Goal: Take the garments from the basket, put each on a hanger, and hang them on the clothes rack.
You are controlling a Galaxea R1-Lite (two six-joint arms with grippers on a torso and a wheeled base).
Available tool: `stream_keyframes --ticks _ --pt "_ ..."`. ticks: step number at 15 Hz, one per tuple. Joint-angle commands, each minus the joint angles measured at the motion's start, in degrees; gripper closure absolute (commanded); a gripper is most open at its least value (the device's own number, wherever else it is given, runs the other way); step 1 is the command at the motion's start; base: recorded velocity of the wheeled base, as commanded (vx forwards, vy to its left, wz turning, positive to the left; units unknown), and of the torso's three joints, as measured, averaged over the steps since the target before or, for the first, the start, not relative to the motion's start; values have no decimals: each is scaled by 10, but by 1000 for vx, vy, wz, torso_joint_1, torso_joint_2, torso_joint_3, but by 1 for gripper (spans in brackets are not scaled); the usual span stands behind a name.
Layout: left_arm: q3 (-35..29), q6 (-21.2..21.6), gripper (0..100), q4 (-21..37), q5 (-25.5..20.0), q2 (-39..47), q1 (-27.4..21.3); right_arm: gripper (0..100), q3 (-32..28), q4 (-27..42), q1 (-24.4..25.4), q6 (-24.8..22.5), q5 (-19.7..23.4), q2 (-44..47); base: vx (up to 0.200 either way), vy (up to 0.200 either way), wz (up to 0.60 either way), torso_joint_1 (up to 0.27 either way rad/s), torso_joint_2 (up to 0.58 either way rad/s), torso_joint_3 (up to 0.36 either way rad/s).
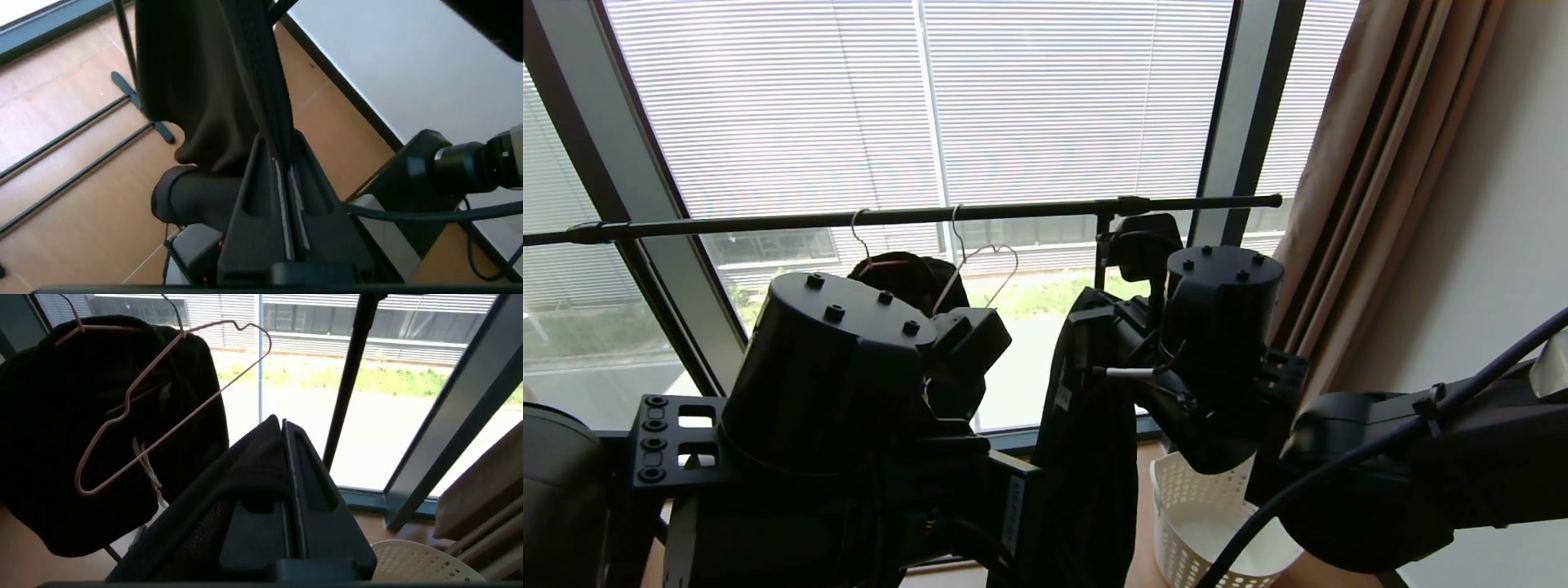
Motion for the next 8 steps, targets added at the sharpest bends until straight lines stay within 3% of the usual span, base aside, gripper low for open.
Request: stream_keyframes --ticks 1,8 --pt "-11 -6 100 0 0 15 -7 100 0 0 16 6 0 9 0 0 0 0 0 0" --pt "-16 -23 100 -2 5 22 -11 100 -3 0 32 12 -1 16 0 0 0 0 0 0"
